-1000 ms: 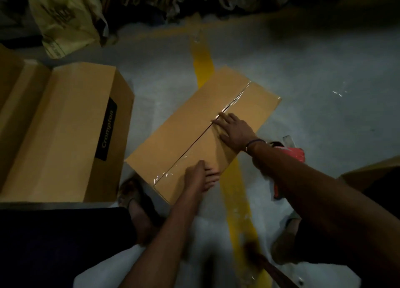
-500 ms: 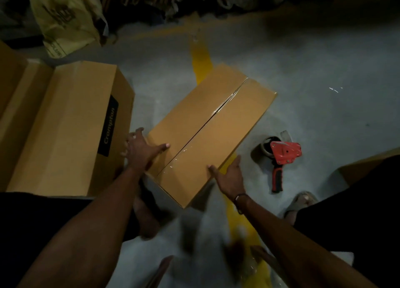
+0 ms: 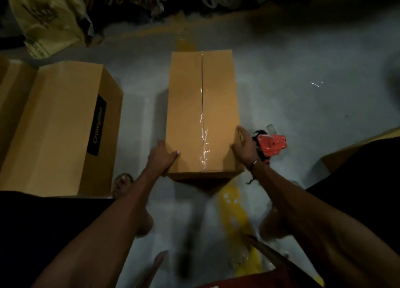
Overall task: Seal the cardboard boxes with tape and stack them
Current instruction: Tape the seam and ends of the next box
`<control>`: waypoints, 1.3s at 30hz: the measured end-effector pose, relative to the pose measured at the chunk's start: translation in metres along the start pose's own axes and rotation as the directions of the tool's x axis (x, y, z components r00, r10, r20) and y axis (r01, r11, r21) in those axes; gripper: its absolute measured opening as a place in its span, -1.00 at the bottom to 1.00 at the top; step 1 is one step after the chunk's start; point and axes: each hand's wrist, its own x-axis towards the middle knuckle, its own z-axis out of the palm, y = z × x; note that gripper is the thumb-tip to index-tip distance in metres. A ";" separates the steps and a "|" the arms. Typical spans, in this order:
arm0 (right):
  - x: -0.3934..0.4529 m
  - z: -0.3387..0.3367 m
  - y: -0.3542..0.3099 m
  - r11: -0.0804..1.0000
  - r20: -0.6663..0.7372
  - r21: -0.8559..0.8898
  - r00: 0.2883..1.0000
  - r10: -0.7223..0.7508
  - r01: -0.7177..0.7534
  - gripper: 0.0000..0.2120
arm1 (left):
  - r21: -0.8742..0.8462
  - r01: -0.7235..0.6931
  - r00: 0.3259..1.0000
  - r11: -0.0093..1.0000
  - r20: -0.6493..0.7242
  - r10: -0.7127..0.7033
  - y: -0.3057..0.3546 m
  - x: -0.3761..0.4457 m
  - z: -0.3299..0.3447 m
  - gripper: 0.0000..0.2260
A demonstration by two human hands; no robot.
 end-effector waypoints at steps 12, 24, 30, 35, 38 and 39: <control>0.013 -0.040 0.006 0.988 -0.014 0.070 0.990 0.142 -0.141 -0.24 | 0.227 -0.302 0.938 0.926 -0.105 0.332 0.083 -0.010 0.043 -0.17; 0.043 0.004 -0.015 0.886 -0.213 -0.265 0.919 0.331 -0.381 0.36 | -0.069 0.108 0.978 0.992 -0.170 -0.118 0.115 0.037 0.066 0.28; 0.051 0.000 -0.009 0.883 -0.220 -0.230 0.906 0.362 -0.408 0.22 | -0.161 0.103 0.976 0.982 -0.172 -0.131 0.106 0.048 0.075 0.22; 0.052 -0.007 0.003 0.917 -0.157 -0.152 0.925 0.345 -0.368 0.11 | -0.090 0.010 0.979 0.996 -0.204 -0.029 0.107 0.035 0.080 -0.08; 0.049 -0.009 0.008 0.938 -0.131 -0.149 0.946 0.295 -0.313 0.14 | 0.237 -0.277 0.902 0.931 -0.270 0.337 0.104 0.017 0.097 -0.38; 0.047 -0.009 0.008 0.944 -0.129 -0.155 0.954 0.271 -0.290 0.15 | 0.323 -0.372 0.871 0.870 -0.202 0.447 0.101 0.010 0.104 -0.42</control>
